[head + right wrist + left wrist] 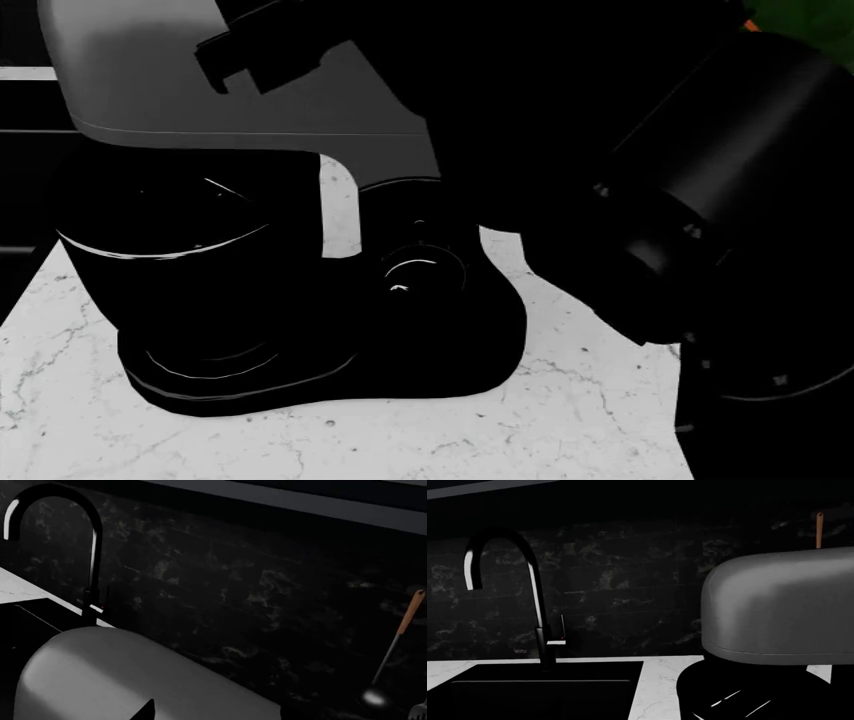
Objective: Close the stand mixer head.
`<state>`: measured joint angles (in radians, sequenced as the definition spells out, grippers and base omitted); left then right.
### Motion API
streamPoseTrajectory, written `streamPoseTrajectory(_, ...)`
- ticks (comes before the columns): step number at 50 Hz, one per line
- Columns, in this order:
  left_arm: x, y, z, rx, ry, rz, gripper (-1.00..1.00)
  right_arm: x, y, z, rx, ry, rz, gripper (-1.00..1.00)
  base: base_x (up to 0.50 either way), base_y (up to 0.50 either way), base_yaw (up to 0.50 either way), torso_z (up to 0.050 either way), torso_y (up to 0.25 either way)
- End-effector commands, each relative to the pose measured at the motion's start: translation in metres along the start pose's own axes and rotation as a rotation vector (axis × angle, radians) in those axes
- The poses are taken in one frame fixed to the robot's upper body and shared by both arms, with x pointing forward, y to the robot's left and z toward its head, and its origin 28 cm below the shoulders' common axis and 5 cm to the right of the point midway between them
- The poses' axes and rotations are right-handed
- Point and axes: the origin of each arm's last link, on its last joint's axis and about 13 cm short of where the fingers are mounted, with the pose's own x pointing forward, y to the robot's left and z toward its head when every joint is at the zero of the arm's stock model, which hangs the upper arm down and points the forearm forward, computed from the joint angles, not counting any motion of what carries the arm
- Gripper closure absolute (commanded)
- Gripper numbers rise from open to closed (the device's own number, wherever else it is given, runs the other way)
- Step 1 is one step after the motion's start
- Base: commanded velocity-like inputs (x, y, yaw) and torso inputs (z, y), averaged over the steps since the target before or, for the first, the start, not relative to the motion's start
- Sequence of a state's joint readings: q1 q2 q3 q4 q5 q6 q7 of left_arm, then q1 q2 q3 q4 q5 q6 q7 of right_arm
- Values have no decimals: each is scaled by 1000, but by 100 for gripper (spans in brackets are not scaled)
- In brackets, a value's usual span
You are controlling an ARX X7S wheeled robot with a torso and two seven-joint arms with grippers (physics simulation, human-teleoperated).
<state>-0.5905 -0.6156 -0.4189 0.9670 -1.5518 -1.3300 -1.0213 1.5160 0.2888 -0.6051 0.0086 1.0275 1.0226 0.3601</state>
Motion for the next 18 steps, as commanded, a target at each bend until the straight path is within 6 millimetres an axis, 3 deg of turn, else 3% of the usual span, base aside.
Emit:
streamPoseTrajectory(1, 2, 3, 3, -61, -24, -1, -100, 8, 65, -67, 137, 300, 463, -100, 11, 4, 8, 0, 0)
streamPoseTrajectory(5, 3, 2, 3, -61, -22, -3, -100, 6, 67, -76, 141, 322, 459, -100, 3, 4, 9, 0, 0)
streamPoseTrajectory(18, 3, 1, 3, -61, -25, -7, -100, -5, 61, -57, 175, 209, 408, -100, 3, 4, 9, 0, 0)
